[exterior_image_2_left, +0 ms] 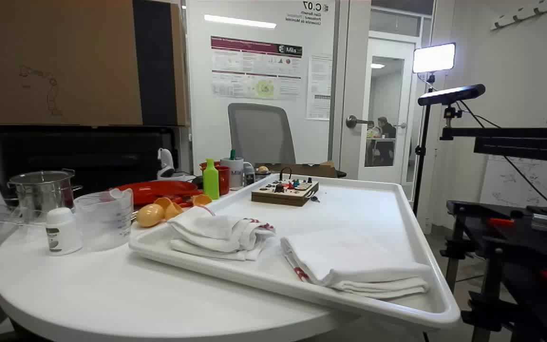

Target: Use the cloth to wipe the tray

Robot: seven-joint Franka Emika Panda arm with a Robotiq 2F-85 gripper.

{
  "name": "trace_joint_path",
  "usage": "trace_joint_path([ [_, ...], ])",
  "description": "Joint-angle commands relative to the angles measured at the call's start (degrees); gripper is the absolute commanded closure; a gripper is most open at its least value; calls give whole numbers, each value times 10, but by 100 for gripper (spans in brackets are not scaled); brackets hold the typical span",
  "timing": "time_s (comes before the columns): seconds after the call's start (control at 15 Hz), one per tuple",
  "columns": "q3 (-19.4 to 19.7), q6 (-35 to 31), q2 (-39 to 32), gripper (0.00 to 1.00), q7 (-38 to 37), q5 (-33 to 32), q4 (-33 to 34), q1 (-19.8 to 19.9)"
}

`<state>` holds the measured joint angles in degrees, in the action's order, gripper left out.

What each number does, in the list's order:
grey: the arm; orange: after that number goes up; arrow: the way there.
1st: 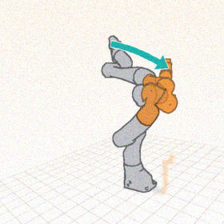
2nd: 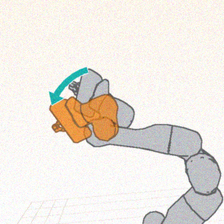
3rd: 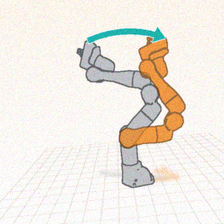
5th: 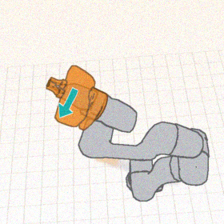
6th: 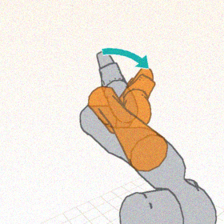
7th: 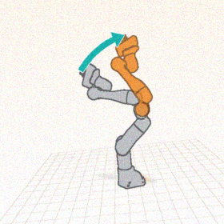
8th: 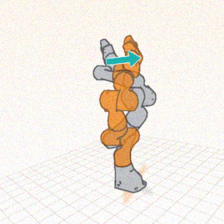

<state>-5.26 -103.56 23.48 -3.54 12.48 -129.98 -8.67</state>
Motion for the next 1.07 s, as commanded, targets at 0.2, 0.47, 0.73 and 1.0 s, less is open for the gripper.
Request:
trace_joint_path([
  [0.2, -5, 3, -4, 0, 5, 2, 4, 5],
  [0.47, -7, -4, -7, 0, 25, -9, 6, 4],
  [0.73, -17, -30, -31, 0, 74, -63, 25, 1],
  [1.0, -33, -76, -88, 0, 133, -118, 58, -10],
])
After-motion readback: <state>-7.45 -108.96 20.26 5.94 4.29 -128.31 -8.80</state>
